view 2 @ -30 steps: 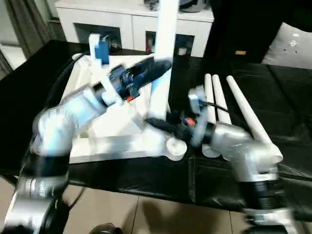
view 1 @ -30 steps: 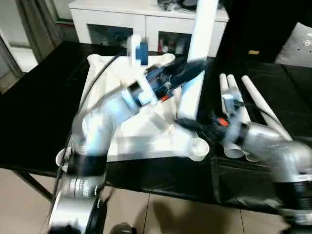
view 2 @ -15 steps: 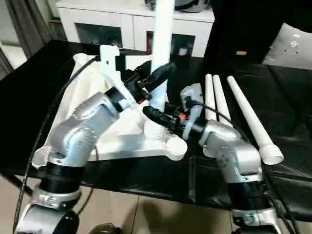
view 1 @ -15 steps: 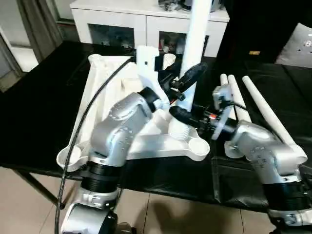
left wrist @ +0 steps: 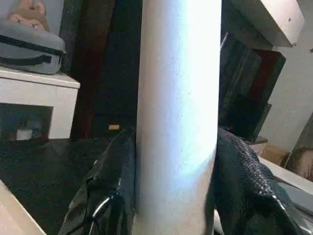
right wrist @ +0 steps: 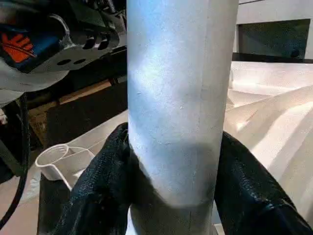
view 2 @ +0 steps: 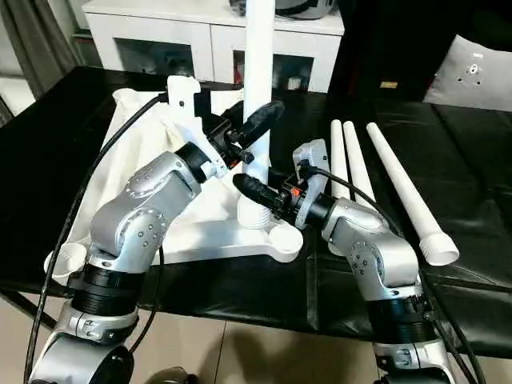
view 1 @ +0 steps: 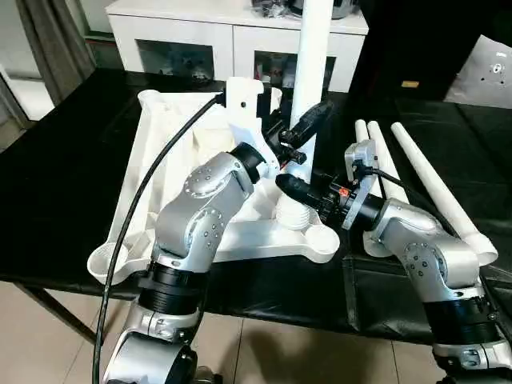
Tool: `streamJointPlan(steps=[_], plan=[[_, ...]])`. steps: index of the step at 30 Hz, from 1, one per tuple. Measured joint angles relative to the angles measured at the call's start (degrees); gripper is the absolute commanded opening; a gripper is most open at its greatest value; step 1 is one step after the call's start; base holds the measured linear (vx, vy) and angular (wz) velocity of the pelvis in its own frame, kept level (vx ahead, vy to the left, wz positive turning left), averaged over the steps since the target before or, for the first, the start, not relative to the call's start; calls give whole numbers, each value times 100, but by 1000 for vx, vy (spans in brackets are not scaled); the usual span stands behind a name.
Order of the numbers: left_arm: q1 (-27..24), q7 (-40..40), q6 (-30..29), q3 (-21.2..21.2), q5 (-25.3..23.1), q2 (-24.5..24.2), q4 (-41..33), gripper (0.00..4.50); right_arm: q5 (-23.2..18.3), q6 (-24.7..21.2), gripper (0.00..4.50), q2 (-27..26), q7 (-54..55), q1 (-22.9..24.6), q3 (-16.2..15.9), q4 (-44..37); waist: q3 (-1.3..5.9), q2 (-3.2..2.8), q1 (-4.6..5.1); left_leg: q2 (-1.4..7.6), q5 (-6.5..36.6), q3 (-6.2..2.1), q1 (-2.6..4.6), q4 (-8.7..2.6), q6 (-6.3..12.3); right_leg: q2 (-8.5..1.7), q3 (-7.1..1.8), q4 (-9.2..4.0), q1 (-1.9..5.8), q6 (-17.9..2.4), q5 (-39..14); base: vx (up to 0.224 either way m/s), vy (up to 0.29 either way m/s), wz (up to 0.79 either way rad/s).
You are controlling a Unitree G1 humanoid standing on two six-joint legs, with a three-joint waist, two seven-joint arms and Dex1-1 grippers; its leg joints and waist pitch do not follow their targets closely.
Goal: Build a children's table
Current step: Pick table leg
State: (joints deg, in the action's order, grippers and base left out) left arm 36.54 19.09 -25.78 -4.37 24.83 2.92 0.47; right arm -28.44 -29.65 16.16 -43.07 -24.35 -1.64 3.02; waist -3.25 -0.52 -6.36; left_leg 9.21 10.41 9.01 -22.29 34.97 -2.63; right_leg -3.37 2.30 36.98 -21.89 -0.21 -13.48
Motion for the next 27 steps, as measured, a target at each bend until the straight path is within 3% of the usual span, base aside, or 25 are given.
streamJointPlan(steps=[4, 5, 10, 11, 15, 16, 20, 27], plan=[[28, -70, 6, 7, -26, 10, 75, 182, -12, -40, 186, -36, 67, -8, 0, 34, 0, 0, 4, 0, 0, 0, 0, 0, 0, 0, 0, 0, 0, 0, 0, 0, 0, 0], [34, -80, 6, 9, -44, 14, 98, 182, -27, -68, 242, -50, 70, -18, 2, 64, 0, 0, 5, 0, 0, 0, 0, 1, 0, 0, 0, 0, 0, 0, 0, 0, 0, 0], [42, -285, 5, 36, -152, 59, 205, 182, 22, -126, 266, -88, 312, -104, 32, 260, -1, 1, 7, 0, -1, 0, 0, 0, 1, 0, 0, 0, 0, 0, 0, 0, 0, 0], [43, -311, 5, 50, -152, 68, 210, 182, 10, -126, 298, -99, 321, -108, 66, 292, -1, 2, 3, 0, -1, 0, -1, 1, 1, 0, 0, 0, 0, 0, 0, 0, 0, 0], [46, -331, 4, 81, -151, 76, 209, 182, -53, -193, 312, -93, 325, -149, 165, 345, -1, 3, 4, 0, -2, 1, -1, 0, 6, 0, -1, -2, 0, 0, 0, 0, 0, 0], [46, -333, 2, 88, -149, 75, 209, 182, -65, -214, 339, -79, 311, -153, 176, 343, -1, 3, 5, 0, -3, 1, -1, 0, 8, 0, 0, -2, 0, 0, 0, 0, 0, 0], [45, -331, -61, 169, -145, 31, 263, 182, -134, -214, 353, -14, 193, -153, 257, 254, -1, 2, 3, 0, -4, 1, 0, 0, 8, 0, 0, 0, 0, 0, 0, 0, 0, 0], [135, -298, -374, 559, 83, -179, 424, 182, -741, -652, 413, 229, -111, -147, 656, 142, -3, 5, -14, 0, -15, 1, -1, 1, 27, 0, 0, -1, 0, 0, 0, 0, 0, 0]])
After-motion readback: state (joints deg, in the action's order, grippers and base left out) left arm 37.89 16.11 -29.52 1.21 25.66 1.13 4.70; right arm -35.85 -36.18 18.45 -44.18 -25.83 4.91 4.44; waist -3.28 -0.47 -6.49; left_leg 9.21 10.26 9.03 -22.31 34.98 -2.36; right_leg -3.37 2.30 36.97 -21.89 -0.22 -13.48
